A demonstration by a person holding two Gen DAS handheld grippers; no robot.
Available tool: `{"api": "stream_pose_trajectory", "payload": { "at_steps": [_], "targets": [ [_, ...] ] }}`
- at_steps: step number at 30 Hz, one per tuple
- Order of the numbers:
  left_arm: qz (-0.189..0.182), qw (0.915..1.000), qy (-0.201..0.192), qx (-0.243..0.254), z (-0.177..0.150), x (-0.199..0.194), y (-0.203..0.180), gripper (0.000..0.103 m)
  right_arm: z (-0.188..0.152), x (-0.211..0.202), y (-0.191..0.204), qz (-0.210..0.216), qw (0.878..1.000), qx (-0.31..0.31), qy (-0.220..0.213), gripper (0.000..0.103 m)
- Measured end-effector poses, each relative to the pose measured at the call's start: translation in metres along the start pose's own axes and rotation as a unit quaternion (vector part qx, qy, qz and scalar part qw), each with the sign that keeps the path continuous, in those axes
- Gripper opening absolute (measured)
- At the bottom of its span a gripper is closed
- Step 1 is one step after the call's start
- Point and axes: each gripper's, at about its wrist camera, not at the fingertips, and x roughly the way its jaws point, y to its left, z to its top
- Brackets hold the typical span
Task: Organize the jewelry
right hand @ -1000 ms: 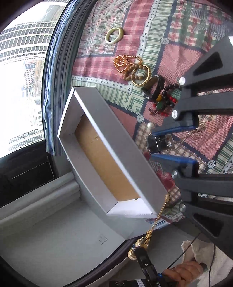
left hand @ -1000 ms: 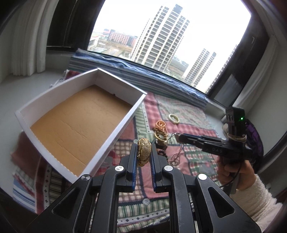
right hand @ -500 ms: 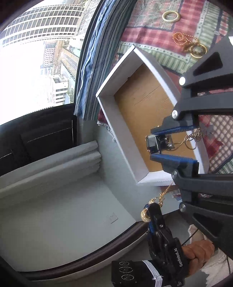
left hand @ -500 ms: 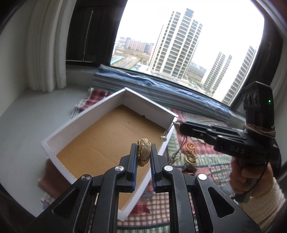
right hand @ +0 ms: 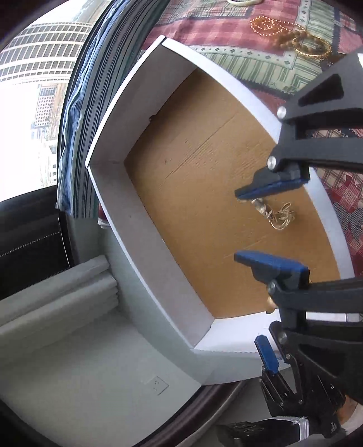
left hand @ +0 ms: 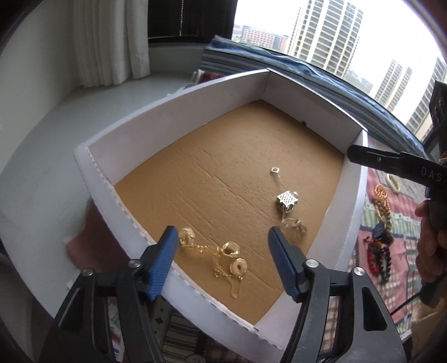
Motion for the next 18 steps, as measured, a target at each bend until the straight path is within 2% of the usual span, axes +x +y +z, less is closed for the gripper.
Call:
{"api": "stream_pose_trajectory", "payload": {
  "at_steps": [3,7,12,15,18],
  "targets": [
    [-0.006,0.9997,-0.017,0.014,-0.007,-0.019,-0.010,0.074,-0.007,-0.031,-0.003,-0.009,1.000,-0.003,-0.028,0.046],
    [-0.029,0.9973,-0.056,0.038,-0.020,-0.052,-0.036,0.089,-0.030,-0.080,-0.001,-0.051,0.996,-0.017,-0.067,0.072],
    [-0.073,0.9910,-0.086,0.071,-0.043,-0.077,-0.083,0.098,-0.083,-0.127,-0.008,-0.126,0.987,-0.024,-0.093,0.076],
    [-0.102,0.9876,-0.083,0.085,-0.060,-0.078,-0.108,0.099,-0.125,-0.150,-0.022,-0.166,0.981,-0.011,-0.099,0.077],
    [-0.114,0.9862,-0.072,0.096,-0.079,-0.071,-0.133,0.099,-0.164,-0.170,-0.040,-0.208,0.973,0.007,-0.098,0.077]
  ]
}}
